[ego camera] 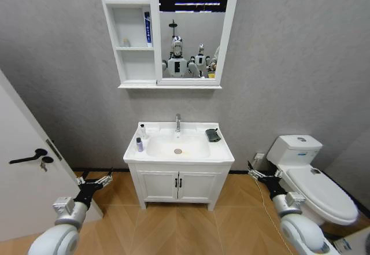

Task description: Move facial cleanser and shampoo from washbasin to cabinet, then wipe washbasin with towel.

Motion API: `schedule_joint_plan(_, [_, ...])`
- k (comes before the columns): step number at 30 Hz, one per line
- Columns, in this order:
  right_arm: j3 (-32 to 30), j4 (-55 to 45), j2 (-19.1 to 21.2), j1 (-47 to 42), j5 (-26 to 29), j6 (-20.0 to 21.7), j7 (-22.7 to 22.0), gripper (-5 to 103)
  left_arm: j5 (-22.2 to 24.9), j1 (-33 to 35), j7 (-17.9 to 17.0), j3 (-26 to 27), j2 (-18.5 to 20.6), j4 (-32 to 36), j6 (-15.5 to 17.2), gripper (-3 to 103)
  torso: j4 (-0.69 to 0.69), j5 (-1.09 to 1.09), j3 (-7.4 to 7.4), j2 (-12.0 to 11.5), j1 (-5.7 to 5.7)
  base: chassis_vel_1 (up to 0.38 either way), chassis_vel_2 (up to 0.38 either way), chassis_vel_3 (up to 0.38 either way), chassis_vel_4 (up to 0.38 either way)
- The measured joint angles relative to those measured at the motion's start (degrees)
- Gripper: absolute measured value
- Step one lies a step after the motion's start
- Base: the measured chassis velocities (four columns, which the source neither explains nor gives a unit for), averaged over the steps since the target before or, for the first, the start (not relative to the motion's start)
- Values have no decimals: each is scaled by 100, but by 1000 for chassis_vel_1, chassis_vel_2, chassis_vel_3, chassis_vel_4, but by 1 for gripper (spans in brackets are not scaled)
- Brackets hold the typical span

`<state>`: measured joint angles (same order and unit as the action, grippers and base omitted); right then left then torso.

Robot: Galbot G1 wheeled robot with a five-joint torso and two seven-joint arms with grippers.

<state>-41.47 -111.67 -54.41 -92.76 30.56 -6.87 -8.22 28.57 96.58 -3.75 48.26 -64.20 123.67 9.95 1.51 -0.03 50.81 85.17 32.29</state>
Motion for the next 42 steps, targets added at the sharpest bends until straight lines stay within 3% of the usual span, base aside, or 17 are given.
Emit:
schedule_joint_plan(1, [2, 1, 4, 4, -10, -4, 5, 100, -4, 0, 0, -9, 0, -2, 0, 99, -1, 7, 0, 0, 0, -159, 185, 182, -161])
schedule_joint_plan(4, [2, 8, 9, 6, -34, -23, 13, 100, -7, -13, 1, -26, 1, -16, 0, 99, 0, -2, 0, 0, 0, -161, 150, 162, -159])
schedule_joint_plan(17, [62, 34, -51, 52, -68, -219, 25, 100, 9, -198, 5, -147, 145, -160, 26, 99, -2, 3, 1, -1, 4, -139, 141, 138, -140])
schedule_joint_plan(26, [47, -520, -189, -355, -268, 24, -257, 100, 96, -591, -31, -506, 459, -472, 109, 99, 2, 2, -1, 2, -4, -15, 17, 3, -8])
schedule_joint_plan(35, [69, -830, -410, -753, -449, 115, -313, 100, 195, -1354, -83, -1395, 869, -1278, 133, 99, 0, 2, 0, 1, -2, 0, 0, 0, 0])
schedule_joint_plan(37, [88, -818, -492, -845, -534, 124, -313, 100, 284, -1954, -184, -1919, 959, -1670, 173, 99, -1, 1, 0, 1, -1, 0, 0, 0, 0])
schedule_joint_plan(39, [90, -807, -504, -860, -548, 125, -314, 100, 304, -2079, -214, -2008, 970, -1741, 187, 99, 0, 1, 0, 1, -1, 0, 0, 0, 0])
schedule_joint_plan(42, [89, -752, -572, -926, -592, 126, -323, 100, 406, -2781, -379, -2521, 989, -2138, 249, 99, 2, 3, 0, 1, 0, 0, 0, 0, 0])
